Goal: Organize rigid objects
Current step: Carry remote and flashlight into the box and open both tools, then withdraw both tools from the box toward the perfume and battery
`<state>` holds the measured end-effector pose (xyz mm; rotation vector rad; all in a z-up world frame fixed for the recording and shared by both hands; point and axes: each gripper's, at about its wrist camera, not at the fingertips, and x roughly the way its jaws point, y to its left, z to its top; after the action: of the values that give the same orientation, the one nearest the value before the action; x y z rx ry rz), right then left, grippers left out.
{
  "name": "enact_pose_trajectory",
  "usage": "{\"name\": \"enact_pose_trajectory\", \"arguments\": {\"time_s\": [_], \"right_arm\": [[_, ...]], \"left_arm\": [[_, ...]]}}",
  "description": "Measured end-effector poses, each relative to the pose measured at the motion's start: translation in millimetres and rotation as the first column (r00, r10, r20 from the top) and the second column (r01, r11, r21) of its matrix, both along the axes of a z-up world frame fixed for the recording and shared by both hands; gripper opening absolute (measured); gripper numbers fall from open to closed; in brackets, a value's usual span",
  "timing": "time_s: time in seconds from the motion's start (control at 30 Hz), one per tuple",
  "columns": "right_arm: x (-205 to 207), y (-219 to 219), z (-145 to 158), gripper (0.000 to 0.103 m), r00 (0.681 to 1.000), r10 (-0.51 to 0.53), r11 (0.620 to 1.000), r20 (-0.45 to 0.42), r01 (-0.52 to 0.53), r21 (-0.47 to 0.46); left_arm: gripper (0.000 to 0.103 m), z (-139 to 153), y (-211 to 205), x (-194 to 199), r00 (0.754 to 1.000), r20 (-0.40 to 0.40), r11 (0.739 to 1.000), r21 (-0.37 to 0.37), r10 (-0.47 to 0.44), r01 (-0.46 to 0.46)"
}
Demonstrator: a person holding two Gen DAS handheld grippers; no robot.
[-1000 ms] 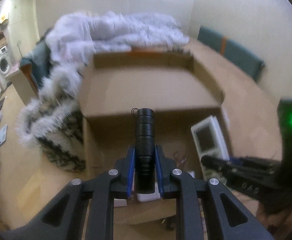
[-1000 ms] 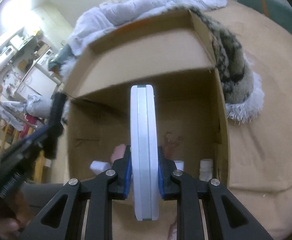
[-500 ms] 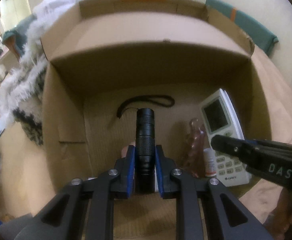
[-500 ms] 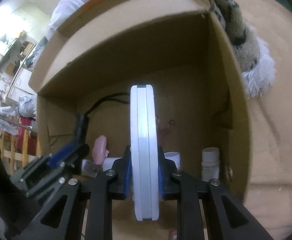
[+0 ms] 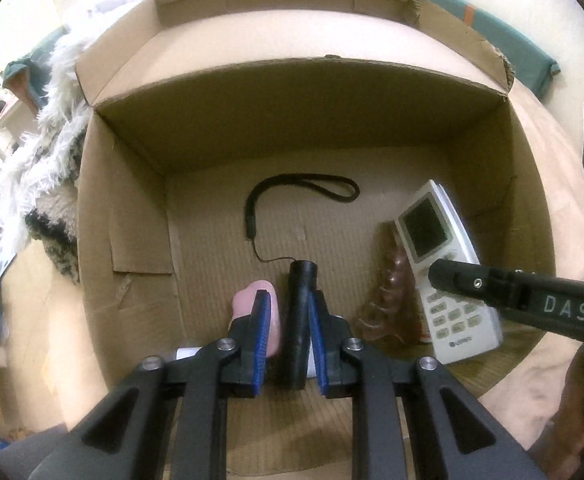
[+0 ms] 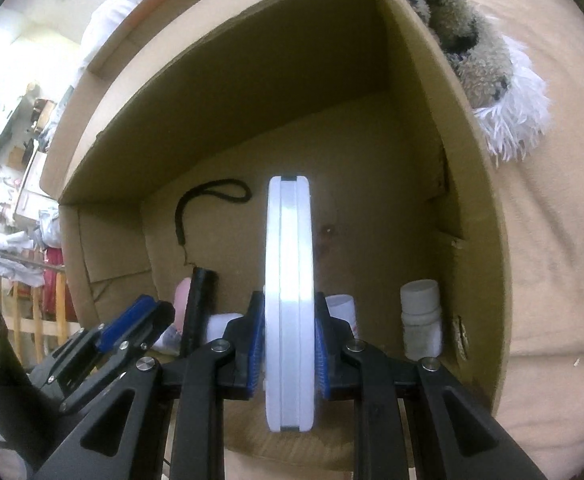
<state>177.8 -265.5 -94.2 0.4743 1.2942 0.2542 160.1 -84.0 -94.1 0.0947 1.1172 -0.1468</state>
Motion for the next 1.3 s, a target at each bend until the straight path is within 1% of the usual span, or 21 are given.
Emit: {"name": "enact_pose_trajectory", "arguments": {"time_s": [0.13,0.2,0.27,0.33,0.4,0.43,0.47,0.53,0.6,0.73,0.87,0.97,1.03,1.13,1.23,1.3], "right_arm": [[5,6,5,0.023,1.000,0.000,1.000,0.006,0.000,0.001],[5,9,11,0.024,1.000,0.009,1.000,0.024,-0.008,-0.023],[4,11,20,0.034,0.998,0.022,0.999,0.058,-0.019,-0.050],[3,10,29,0.068,0.995,0.022,0.998,0.093,-0.017,-0.056],[2,9,40,0.077,0.990,0.016,0.998,0.137,-0.008,-0.064],[1,10,45,0.078,0.988,0.018,0.997,0.155,-0.005,-0.082],[1,9,49,0.079,0.985,0.020,0.996,0.171,-0.005,-0.089],[0,7,55,0.088,0.981,0.014,0.997,0.193,0.001,-0.082],[-1,4,60,0.092,0.978,-0.002,0.997,0.210,0.018,-0.070],[-3,-1,64,0.092,0.972,-0.012,0.998,0.233,0.027,-0.061],[-6,-3,68,0.092,0.969,-0.020,0.997,0.247,0.039,-0.073],[-10,-7,71,0.092,0.967,-0.031,0.997,0.251,0.048,-0.060],[-14,-10,74,0.092,0.966,-0.042,0.997,0.256,0.059,-0.056],[-22,-15,78,0.092,0.965,-0.061,0.996,0.257,0.076,-0.052],[-31,-20,82,0.092,0.965,-0.073,0.996,0.250,0.084,-0.034],[-38,-21,83,0.092,0.966,-0.068,0.996,0.248,0.080,-0.041]], "left_arm": [[0.018,5,1,-1,1.000,0.002,1.000,-0.003,-0.003,0.003],[0.019,12,4,3,1.000,0.016,1.000,-0.003,0.001,-0.001],[0.025,19,7,0,1.000,0.026,1.000,-0.004,0.008,-0.008],[0.044,24,10,-3,0.999,0.035,1.000,-0.014,0.014,-0.014],[0.054,28,12,-6,0.998,0.054,1.000,-0.017,0.021,-0.020],[0.056,30,13,-7,0.998,0.060,1.000,-0.016,0.022,-0.021],[0.057,32,14,-8,0.998,0.065,1.000,-0.011,0.022,-0.021],[0.058,34,15,-9,0.997,0.070,1.000,-0.004,0.023,-0.023],[0.058,38,10,-11,0.997,0.074,1.000,0.003,0.024,-0.024],[0.060,42,7,-14,0.995,0.097,0.998,0.049,0.027,-0.032],[0.060,46,6,-17,0.993,0.114,0.999,0.033,0.022,-0.026],[0.063,52,6,-20,0.992,0.126,0.999,0.031,0.029,-0.034],[0.064,56,9,-21,0.991,0.129,0.999,0.018,0.040,-0.042],[0.064,63,18,-26,0.990,0.128,0.998,-0.029,0.054,-0.051],[0.064,63,25,-31,0.993,0.102,0.996,-0.073,0.065,-0.058],[0.064,62,31,-37,0.994,0.085,0.994,-0.089,0.075,-0.067]]}}
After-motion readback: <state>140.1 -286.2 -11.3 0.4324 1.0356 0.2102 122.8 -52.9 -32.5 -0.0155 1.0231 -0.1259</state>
